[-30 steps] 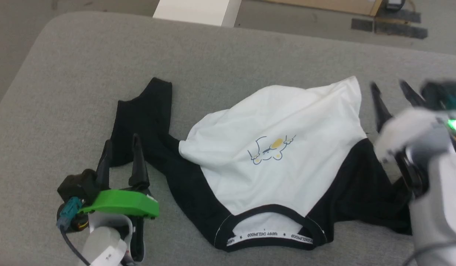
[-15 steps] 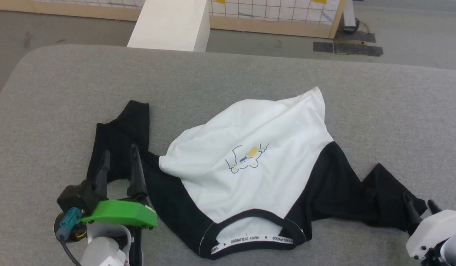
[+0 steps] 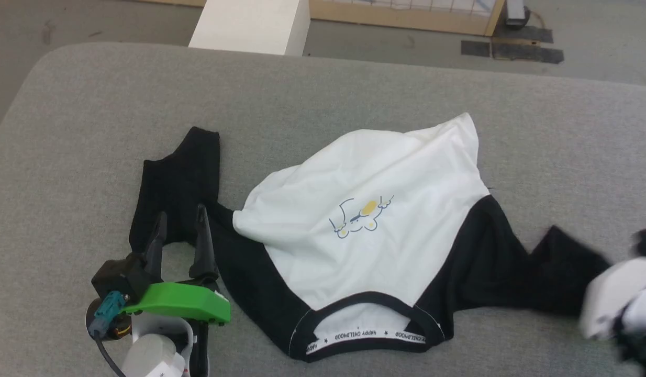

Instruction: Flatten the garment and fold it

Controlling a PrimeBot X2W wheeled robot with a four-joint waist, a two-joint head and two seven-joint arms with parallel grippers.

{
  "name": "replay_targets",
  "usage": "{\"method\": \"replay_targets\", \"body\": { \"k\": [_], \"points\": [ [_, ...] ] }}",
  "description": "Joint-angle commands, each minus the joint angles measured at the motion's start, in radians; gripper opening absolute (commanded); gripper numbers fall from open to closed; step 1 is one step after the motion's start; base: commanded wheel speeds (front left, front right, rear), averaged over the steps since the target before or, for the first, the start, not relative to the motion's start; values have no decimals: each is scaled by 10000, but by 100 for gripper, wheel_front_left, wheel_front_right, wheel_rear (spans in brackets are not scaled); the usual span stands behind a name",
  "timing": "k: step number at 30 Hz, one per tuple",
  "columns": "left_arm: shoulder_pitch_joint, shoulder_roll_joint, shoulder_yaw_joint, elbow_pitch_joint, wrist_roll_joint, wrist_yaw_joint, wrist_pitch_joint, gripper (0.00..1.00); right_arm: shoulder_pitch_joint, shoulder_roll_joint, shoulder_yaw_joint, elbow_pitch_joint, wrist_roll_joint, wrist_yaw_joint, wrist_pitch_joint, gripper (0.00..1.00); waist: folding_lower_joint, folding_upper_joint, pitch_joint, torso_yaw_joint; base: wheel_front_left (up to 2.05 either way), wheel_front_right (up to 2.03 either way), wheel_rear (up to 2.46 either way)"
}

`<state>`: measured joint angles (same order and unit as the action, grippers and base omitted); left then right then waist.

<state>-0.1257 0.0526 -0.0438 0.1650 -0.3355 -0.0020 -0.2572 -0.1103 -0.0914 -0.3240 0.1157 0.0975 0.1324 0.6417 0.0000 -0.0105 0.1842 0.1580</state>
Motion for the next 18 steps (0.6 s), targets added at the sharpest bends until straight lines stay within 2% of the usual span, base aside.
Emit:
{"method": "replay_targets", "body": {
  "k": [1,6,10,11,12,15,18],
  "points": [
    [-159,-24,-6,33,-38,-72,-45,100,-411,-381,-331,-67,-397,-17,-245,0,0,105,134,104,0,0,0],
    [-351,-24,-47,83,-52,-128,-45,100,-1713,-1283,-1195,290,-1631,-17,-1340,0,0,105,416,270,0,0,0],
    [-493,-24,-54,115,-41,-144,-45,100,-2688,-1626,-1518,1024,-2066,-17,-2294,0,0,105,604,378,0,0,0],
    [-521,-24,-58,114,-43,-146,-45,100,-2879,-1650,-1587,1184,-2139,-17,-2519,36,0,105,641,397,0,0,0],
    [-545,-24,-59,117,-35,-139,-45,100,-3072,-1694,-1616,1370,-2278,-17,-2809,97,0,105,670,417,0,0,0],
    [-584,-24,-69,147,-16,-138,-45,100,-3479,-1647,-1765,1835,-2494,-17,-3550,100,0,105,695,454,0,0,0],
    [-547,-24,-106,236,15,-156,-45,100,-3470,-1261,-1784,2200,-2472,-17,-3851,100,0,105,536,471,0,0,0]
  ]
}}
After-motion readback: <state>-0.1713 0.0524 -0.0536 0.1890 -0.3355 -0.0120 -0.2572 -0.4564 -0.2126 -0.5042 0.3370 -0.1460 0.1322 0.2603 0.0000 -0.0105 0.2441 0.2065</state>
